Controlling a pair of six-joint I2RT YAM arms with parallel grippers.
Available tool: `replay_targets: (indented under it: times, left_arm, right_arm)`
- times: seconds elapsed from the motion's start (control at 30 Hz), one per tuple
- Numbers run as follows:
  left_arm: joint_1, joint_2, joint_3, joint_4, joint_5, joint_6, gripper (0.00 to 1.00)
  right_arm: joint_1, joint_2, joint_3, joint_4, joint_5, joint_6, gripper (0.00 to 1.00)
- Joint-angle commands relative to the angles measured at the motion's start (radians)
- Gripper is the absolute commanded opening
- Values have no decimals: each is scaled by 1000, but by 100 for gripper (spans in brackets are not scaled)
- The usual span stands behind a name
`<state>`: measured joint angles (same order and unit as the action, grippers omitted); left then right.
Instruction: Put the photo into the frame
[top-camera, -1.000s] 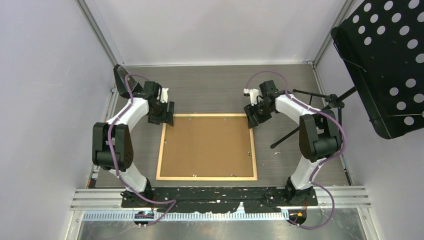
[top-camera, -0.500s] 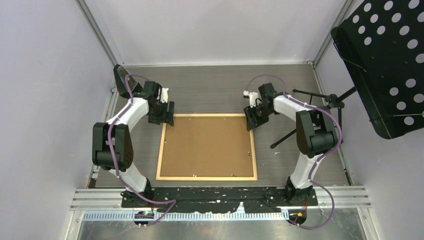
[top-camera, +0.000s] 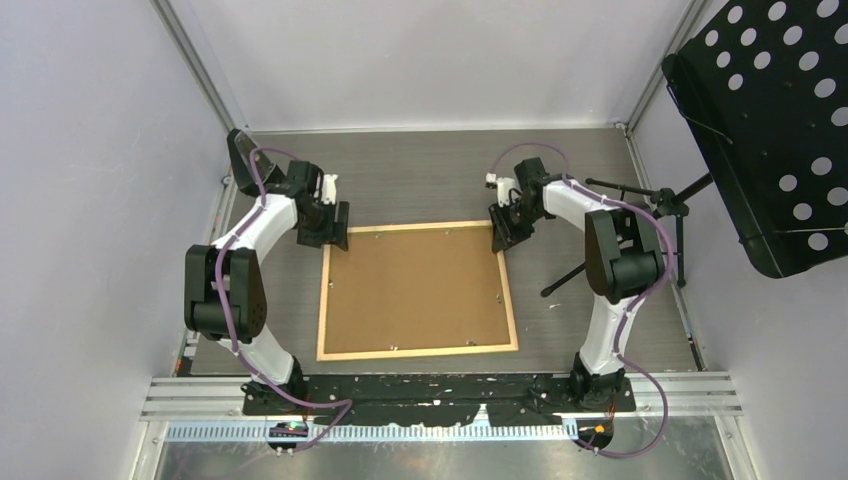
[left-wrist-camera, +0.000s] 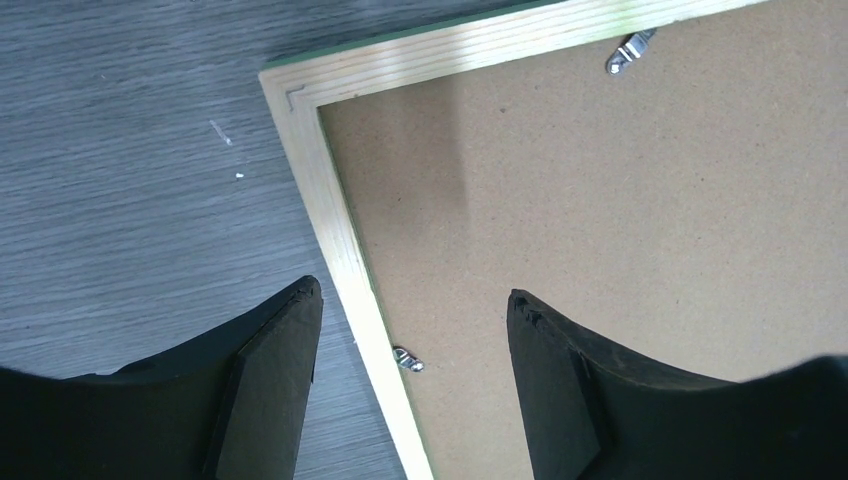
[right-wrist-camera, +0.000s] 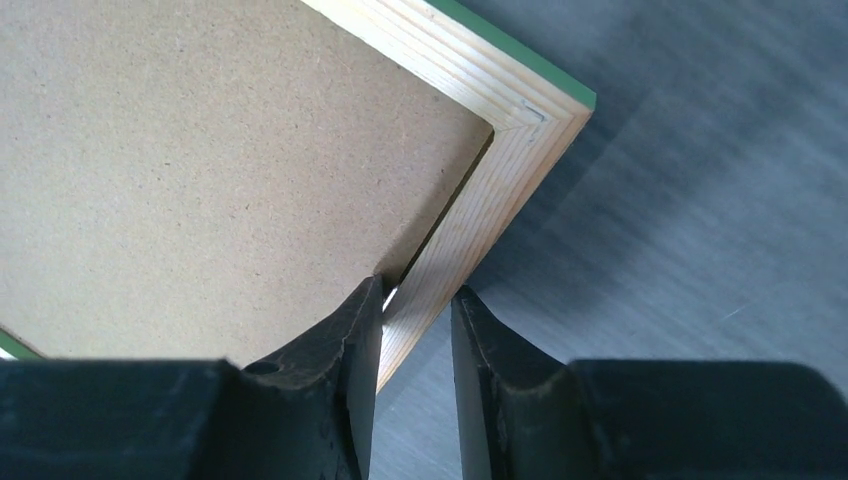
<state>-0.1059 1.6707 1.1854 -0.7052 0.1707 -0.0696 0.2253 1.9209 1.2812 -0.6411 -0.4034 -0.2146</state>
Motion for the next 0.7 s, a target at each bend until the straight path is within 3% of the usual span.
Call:
replay_targets:
  times: [0.0, 0.23, 0.3, 0.37, 0.43, 0.5, 0.67]
  left_arm:
    - [8, -21, 40, -2, 22, 13, 67]
    - [9, -28, 40, -9, 33, 14, 67]
    - [8, -30, 41, -8, 38, 14, 67]
    - [8, -30, 40, -8, 40, 14, 67]
    - [11, -32, 40, -8, 44, 14, 67]
    - [13, -30, 42, -9, 50, 14, 67]
    - [17, -30, 47, -12, 59, 14, 67]
  right_arm:
    - [2, 56, 140, -8, 22, -45, 11]
    - [2, 213, 416, -99, 30, -66, 14]
    - [1, 245, 481, -122, 40, -72, 20]
    - [2, 256, 518, -138, 46, -74, 42]
    - [2, 247, 522, -140, 45, -79, 57]
    - [2, 219, 501, -140, 45, -90, 65]
    - [1, 99, 343, -128, 52, -134, 70]
